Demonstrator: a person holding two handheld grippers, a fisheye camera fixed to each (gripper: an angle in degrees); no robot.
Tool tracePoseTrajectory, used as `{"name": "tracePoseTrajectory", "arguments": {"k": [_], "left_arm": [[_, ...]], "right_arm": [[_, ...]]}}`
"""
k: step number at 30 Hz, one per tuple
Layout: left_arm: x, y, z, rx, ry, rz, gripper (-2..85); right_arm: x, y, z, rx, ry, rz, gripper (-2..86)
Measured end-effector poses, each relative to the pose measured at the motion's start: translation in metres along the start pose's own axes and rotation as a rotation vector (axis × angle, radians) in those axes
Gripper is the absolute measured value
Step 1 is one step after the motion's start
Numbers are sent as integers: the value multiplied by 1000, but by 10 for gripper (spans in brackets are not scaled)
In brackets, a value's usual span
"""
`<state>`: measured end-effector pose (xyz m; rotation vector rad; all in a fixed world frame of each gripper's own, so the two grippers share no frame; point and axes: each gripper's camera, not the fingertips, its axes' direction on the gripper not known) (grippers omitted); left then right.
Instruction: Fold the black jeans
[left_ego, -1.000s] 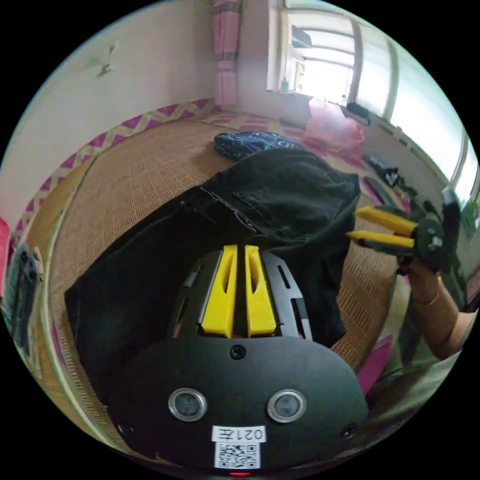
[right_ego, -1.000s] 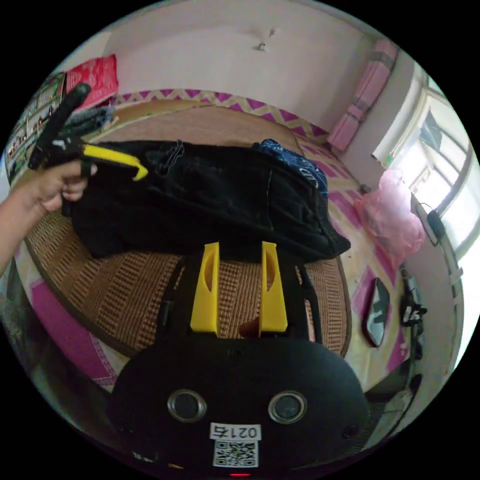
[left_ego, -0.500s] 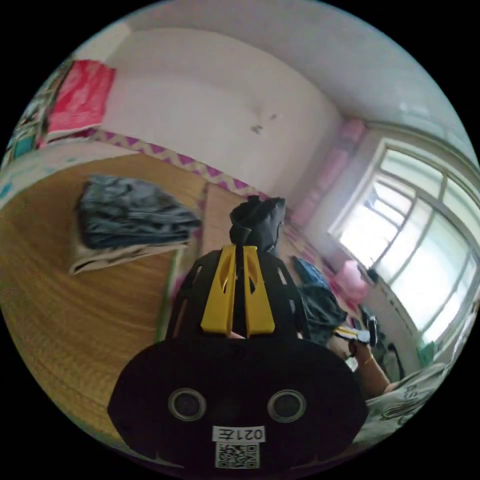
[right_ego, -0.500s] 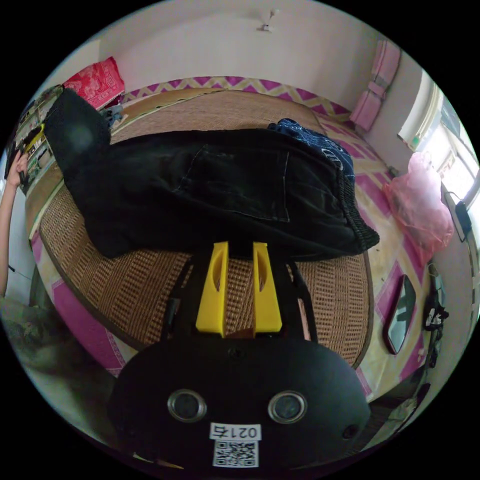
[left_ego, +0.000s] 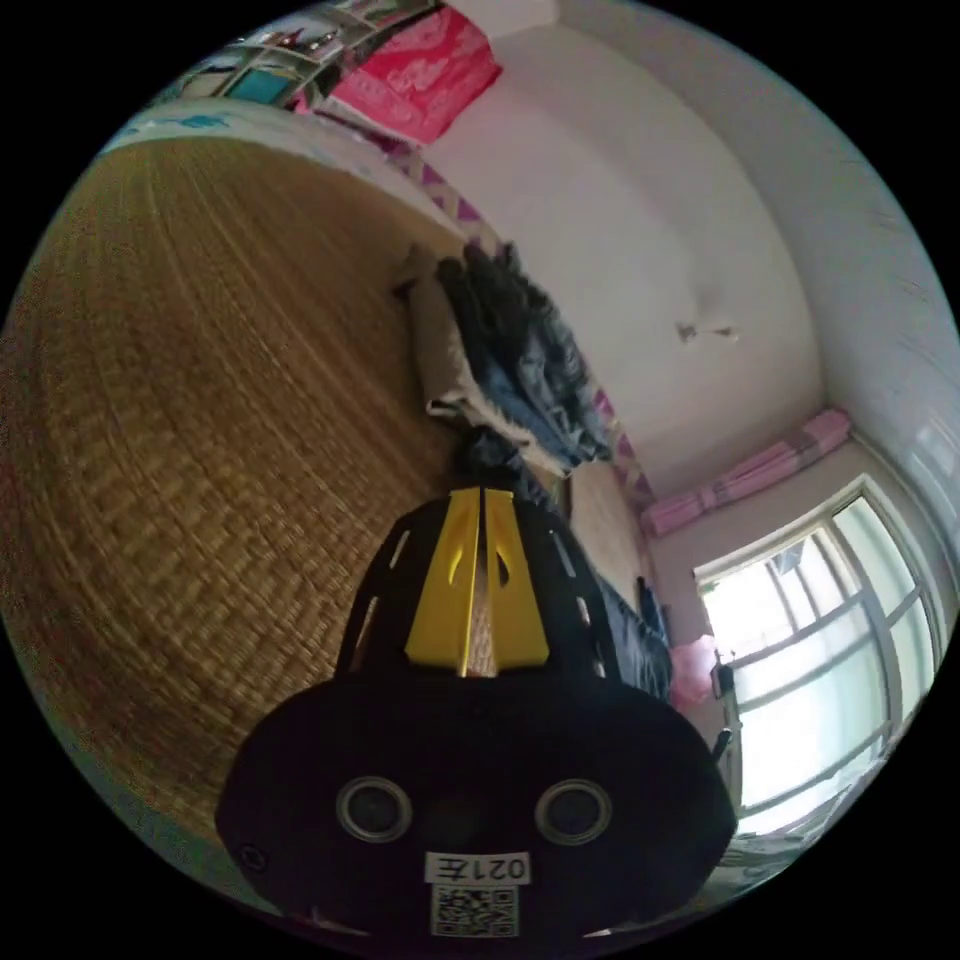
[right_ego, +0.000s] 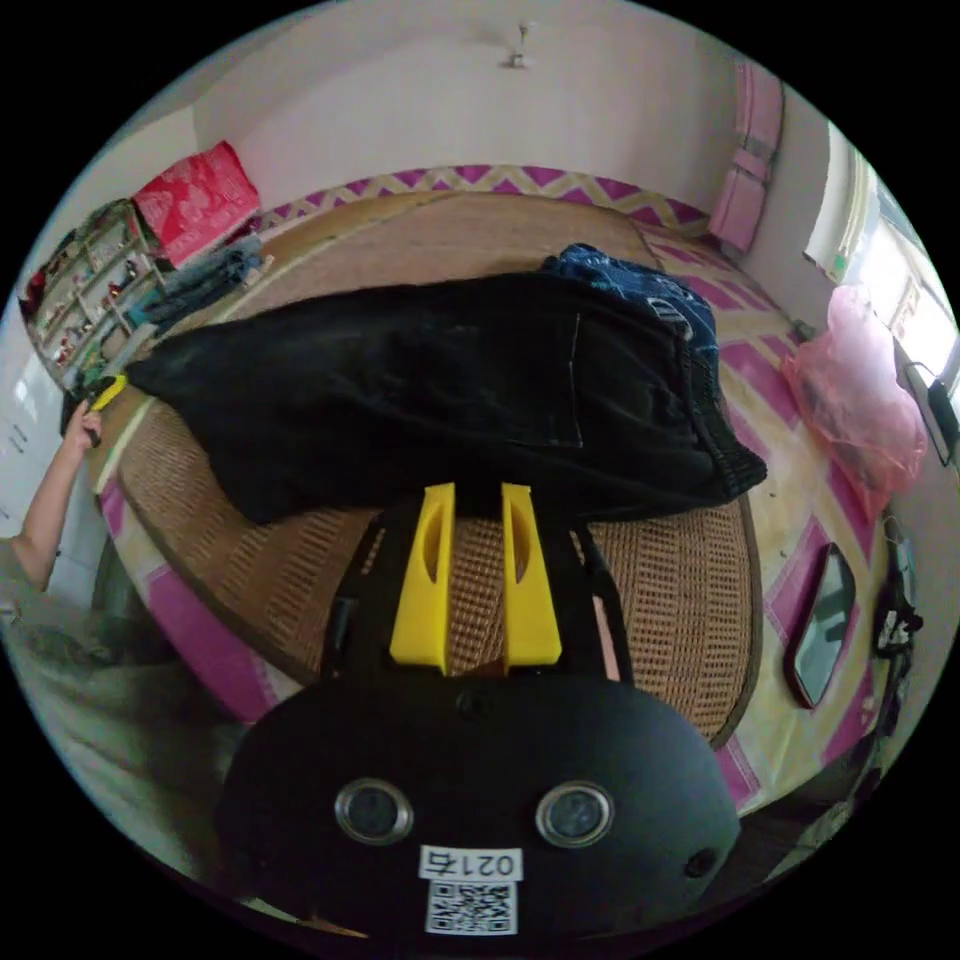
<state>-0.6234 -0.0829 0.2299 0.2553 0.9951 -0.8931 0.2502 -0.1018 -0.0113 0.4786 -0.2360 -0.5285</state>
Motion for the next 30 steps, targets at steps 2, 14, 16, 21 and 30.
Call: {"name": "tracePoseTrajectory", "arguments": {"k": [2,14,16,21,30], "left_arm": [[34,5,3,-42,-14,166,-8],[229,82,230,-566,-152,1052,91],[234,92,252,-620,-156,1109,97],[234,113,277,-698,-146,1161,107],[233,135,265,-743,-120,1198,28]], "right_arm": [[4,-7,-20,115,-82,-42,80],[28,-172,72,-154,187,-651,112],[35,-185,79,-187,163,-671,115],[46,-195,84,-291,38,-733,18],[53,-169,53,-215,10,-749,-7]]}}
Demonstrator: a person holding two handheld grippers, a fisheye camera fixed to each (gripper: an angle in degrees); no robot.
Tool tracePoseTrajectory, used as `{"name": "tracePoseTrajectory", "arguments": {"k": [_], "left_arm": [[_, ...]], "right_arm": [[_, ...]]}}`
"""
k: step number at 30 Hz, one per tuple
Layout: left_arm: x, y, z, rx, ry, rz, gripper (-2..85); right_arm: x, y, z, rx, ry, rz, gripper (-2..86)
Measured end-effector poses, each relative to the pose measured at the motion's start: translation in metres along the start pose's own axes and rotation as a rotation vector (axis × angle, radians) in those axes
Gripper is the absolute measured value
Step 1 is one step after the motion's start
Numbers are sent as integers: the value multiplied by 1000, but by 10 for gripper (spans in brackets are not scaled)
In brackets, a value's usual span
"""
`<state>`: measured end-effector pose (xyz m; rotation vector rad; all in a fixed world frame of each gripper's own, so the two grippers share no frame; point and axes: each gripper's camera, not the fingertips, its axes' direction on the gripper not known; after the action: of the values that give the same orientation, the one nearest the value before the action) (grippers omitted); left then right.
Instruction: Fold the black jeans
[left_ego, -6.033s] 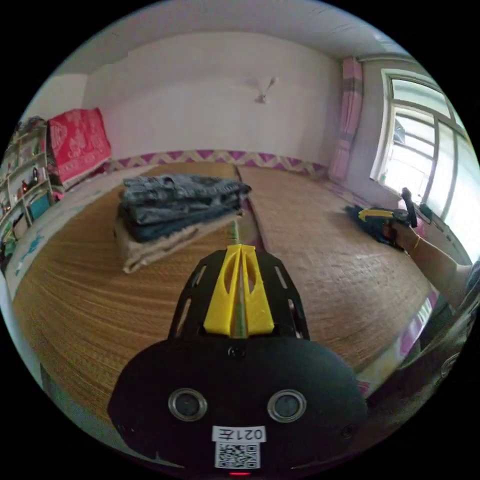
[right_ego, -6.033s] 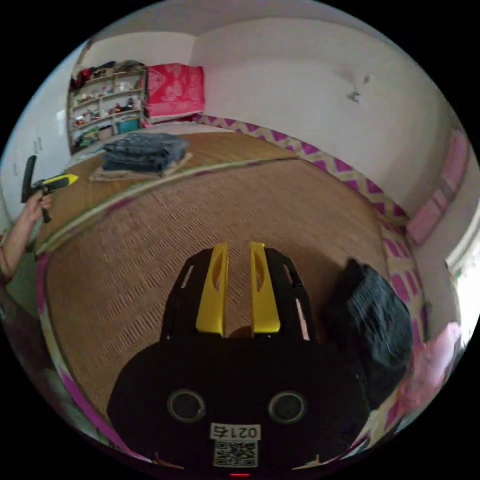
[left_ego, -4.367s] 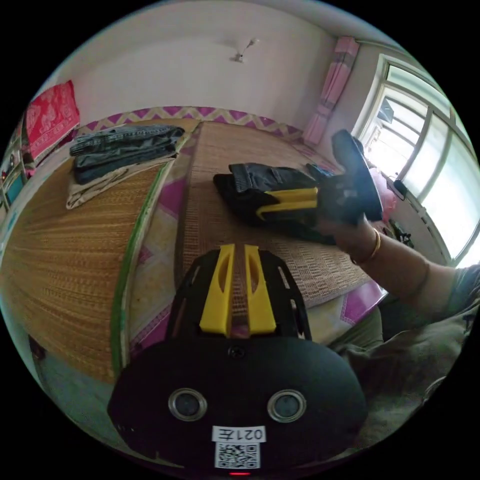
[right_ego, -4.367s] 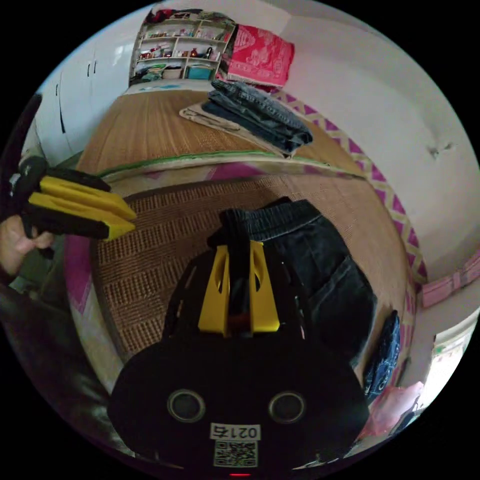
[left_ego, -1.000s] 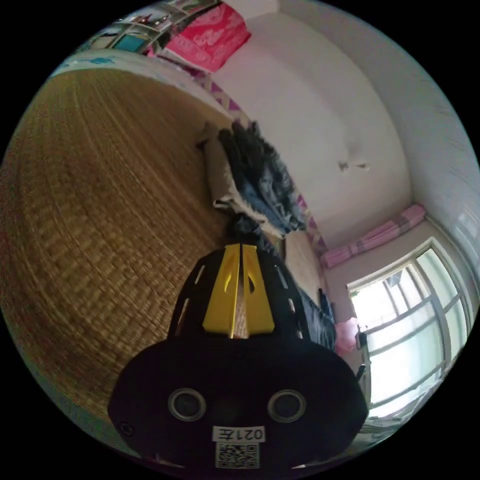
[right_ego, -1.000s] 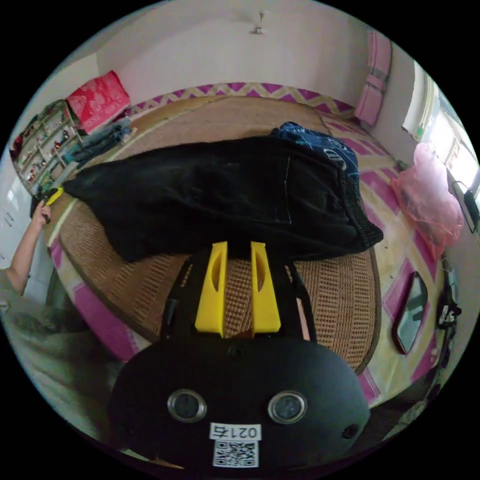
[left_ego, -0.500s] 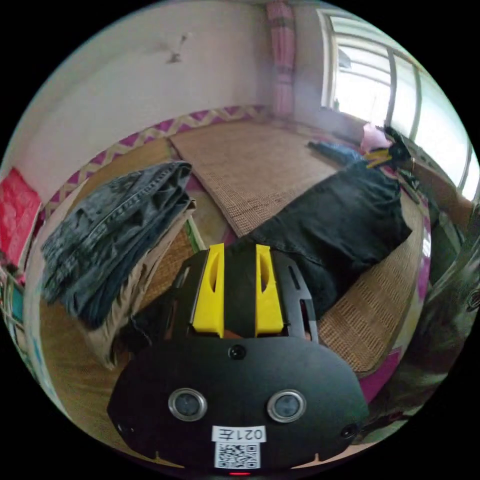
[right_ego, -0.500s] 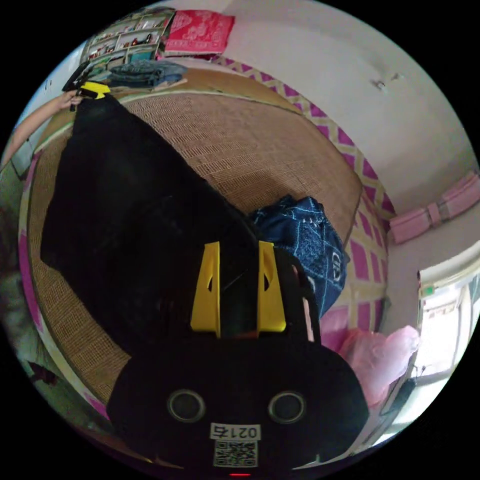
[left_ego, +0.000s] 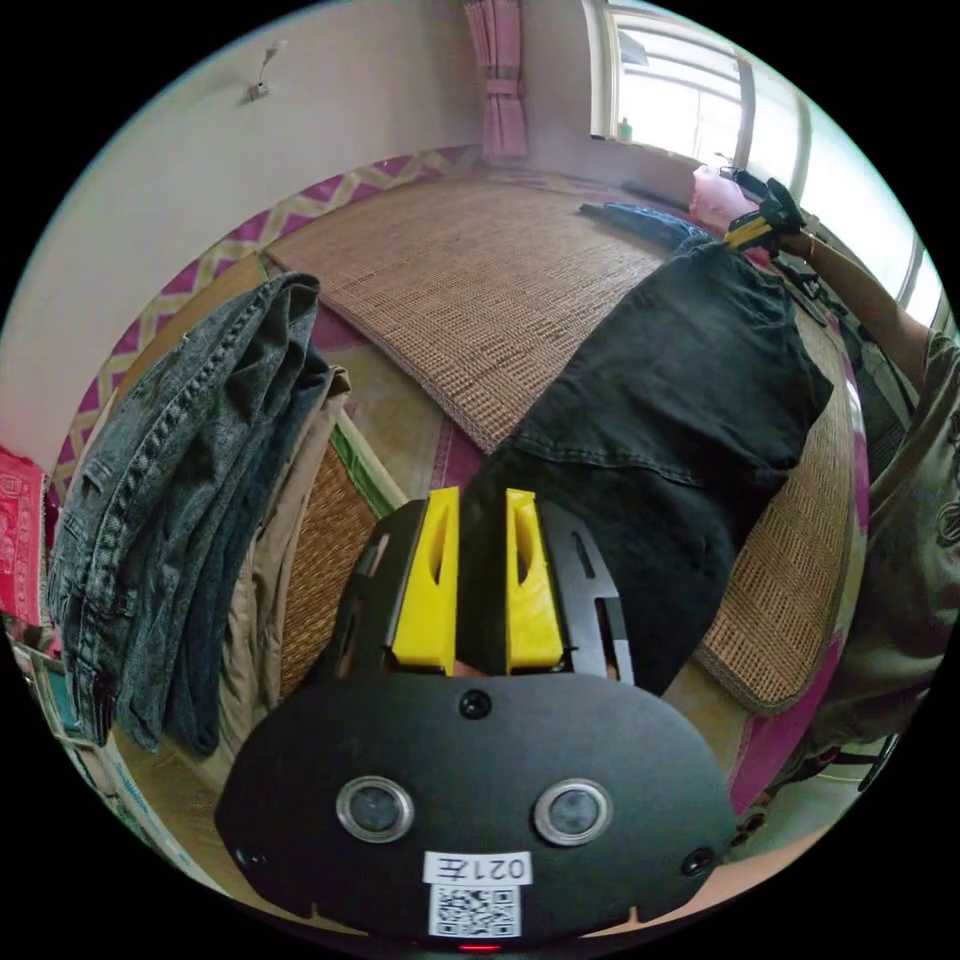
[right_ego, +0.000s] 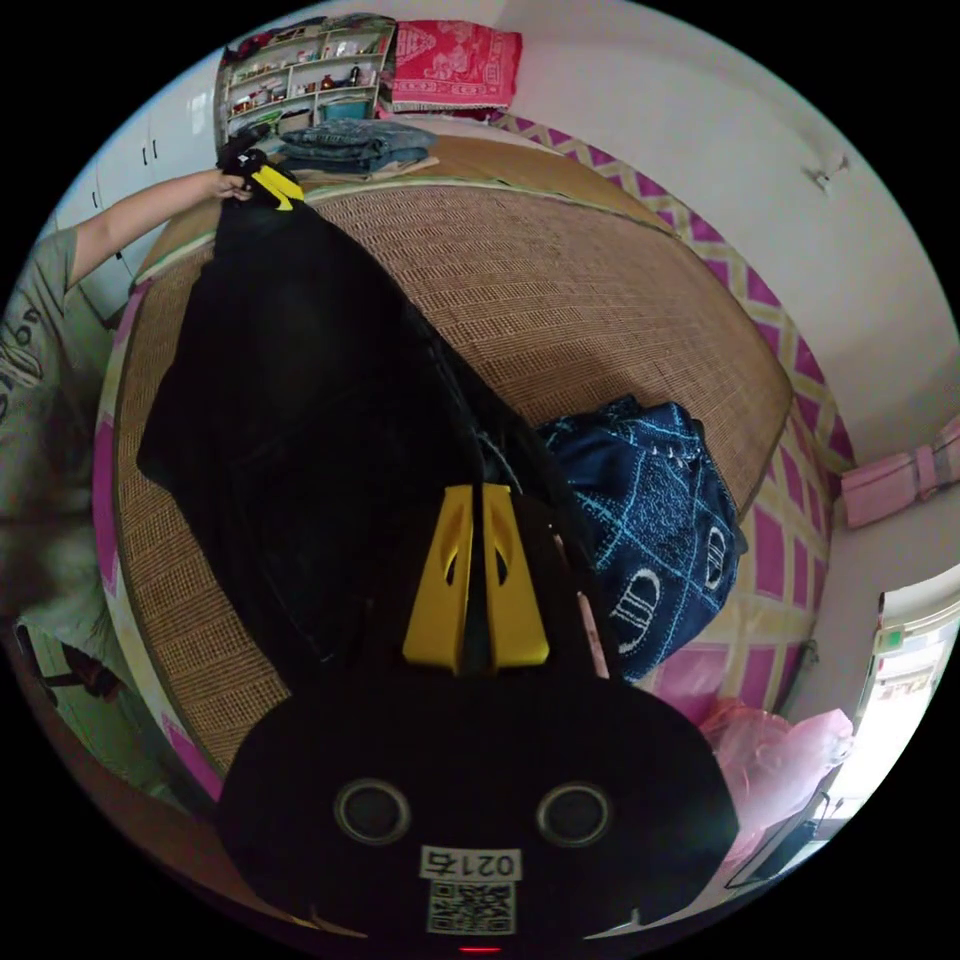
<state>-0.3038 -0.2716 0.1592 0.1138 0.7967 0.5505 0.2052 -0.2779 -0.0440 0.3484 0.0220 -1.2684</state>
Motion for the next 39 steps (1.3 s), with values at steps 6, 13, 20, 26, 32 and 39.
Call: {"name": "tracePoseTrajectory", "arguments": {"k": [6,13,20,26,32,39], "left_arm": [[23,16,-36,145,-66,18,-8],[39,27,-91,228,-81,16,-9],[87,82,-203,400,-13,61,-9],[160,165,-276,469,113,71,-9],[188,213,-228,323,245,-156,-9],[181,242,-287,437,273,-301,-7]], "right_arm": [[1,20,-16,58,2,55,-7],[-12,47,-53,134,45,52,-8],[-69,111,-127,241,48,13,-6],[-148,203,-173,304,-87,13,24],[-189,251,-100,155,-272,110,35],[-211,279,-87,153,-298,208,24]]}}
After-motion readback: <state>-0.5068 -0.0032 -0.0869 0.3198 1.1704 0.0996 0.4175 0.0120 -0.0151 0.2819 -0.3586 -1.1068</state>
